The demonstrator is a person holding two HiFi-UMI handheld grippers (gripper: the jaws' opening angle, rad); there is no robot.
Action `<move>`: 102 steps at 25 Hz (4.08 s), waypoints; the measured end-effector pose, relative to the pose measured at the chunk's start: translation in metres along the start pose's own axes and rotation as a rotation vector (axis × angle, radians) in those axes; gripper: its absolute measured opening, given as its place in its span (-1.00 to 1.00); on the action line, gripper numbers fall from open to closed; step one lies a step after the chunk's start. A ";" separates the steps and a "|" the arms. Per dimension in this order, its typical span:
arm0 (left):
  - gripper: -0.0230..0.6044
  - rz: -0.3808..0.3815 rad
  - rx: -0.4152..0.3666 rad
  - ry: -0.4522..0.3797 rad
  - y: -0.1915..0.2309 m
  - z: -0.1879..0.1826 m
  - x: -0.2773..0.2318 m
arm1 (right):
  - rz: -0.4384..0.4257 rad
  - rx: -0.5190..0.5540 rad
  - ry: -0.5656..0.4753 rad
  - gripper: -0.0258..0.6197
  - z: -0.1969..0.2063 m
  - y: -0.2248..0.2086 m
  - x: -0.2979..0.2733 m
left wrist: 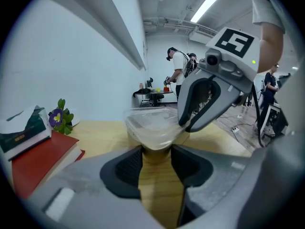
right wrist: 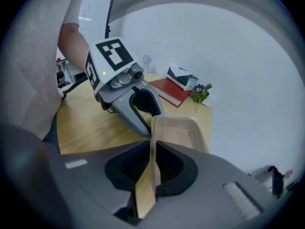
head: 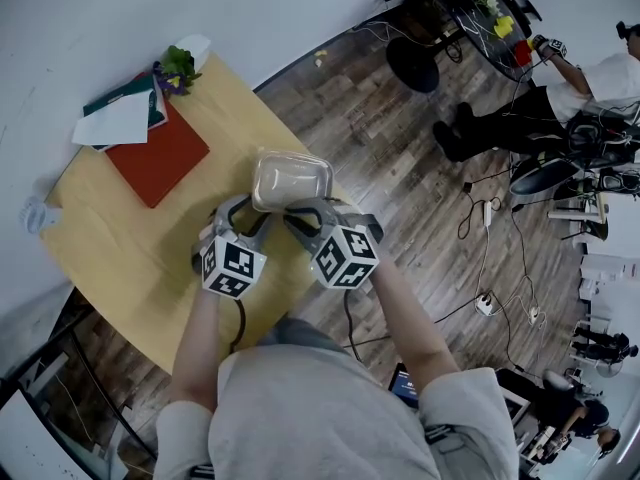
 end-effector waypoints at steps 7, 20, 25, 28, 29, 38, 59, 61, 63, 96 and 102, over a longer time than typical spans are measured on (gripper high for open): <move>-0.30 -0.007 -0.003 0.012 -0.001 -0.001 -0.001 | 0.018 -0.048 -0.059 -0.87 0.001 -0.005 0.010; -0.31 -0.017 0.014 0.024 0.001 0.000 -0.003 | 0.029 -0.177 -0.223 -0.87 0.005 -0.010 0.029; -0.32 -0.023 0.031 0.024 0.002 -0.001 -0.001 | 0.035 -0.227 -0.276 -0.87 0.005 -0.013 0.036; -0.32 -0.026 0.043 0.023 0.002 0.000 -0.001 | 0.039 -0.268 -0.317 -0.87 0.004 -0.016 0.043; -0.33 -0.027 0.047 0.023 0.002 0.000 -0.001 | 0.041 -0.284 -0.331 -0.87 0.004 -0.018 0.045; -0.36 -0.041 0.080 0.022 0.004 0.001 0.001 | 0.032 -0.377 -0.404 -0.87 0.005 -0.022 0.057; -0.16 0.021 0.162 -0.133 0.019 -0.020 0.037 | -0.028 -0.258 -0.327 -0.87 -0.002 -0.005 0.041; -0.20 0.004 0.185 -0.132 0.019 -0.021 0.030 | -0.040 -0.233 -0.316 -0.87 -0.005 -0.002 0.038; -0.28 -0.038 0.191 -0.109 0.022 -0.021 0.024 | -0.049 -0.217 -0.306 -0.87 -0.006 0.002 0.035; -0.78 -0.238 0.136 0.032 0.025 -0.013 0.012 | 0.123 -0.439 -0.472 -0.87 0.013 -0.007 0.083; -0.78 -0.229 0.136 0.017 0.022 -0.018 0.012 | 0.147 -0.447 -0.447 -0.87 0.017 -0.003 0.086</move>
Point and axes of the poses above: the fingertips, and each gripper's own axes: x backward along the fingers, y to its left, z out of its underside, the point moved 8 cm from there along x, backward along the fingers, and after that the axes turned 3 degrees about -x, right-handed, at the moved point
